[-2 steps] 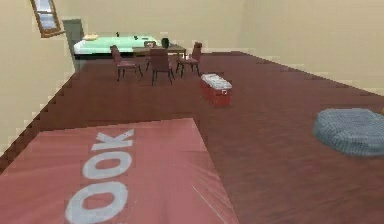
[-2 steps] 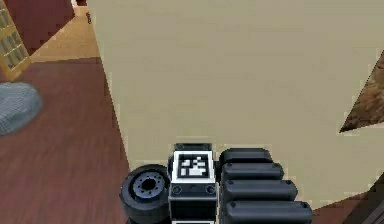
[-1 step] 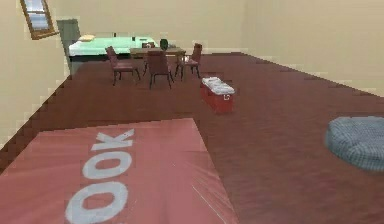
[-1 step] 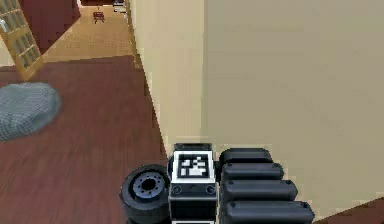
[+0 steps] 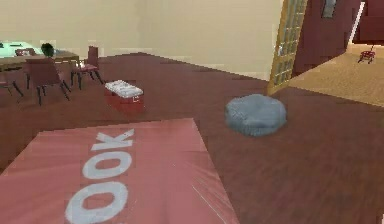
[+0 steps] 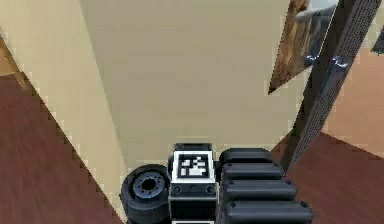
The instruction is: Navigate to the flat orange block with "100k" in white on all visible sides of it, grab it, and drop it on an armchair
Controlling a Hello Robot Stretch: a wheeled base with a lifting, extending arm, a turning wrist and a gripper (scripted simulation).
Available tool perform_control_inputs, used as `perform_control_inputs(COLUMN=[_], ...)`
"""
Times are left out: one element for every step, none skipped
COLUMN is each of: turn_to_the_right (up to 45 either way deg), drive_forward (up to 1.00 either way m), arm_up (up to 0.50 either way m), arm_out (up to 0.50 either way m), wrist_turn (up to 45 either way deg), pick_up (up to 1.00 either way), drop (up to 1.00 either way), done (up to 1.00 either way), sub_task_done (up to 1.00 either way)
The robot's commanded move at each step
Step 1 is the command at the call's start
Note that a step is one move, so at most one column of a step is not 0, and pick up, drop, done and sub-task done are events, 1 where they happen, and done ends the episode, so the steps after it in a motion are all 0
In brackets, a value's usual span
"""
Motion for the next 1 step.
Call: perform_control_inputs(turn_to_the_right=[0.0], drive_forward=[0.35], arm_up=[0.00], arm_out=[0.00], wrist_turn=[0.0], pick_up=[0.00], drop=[0.00], done=[0.00], sub_task_done=[0.00])
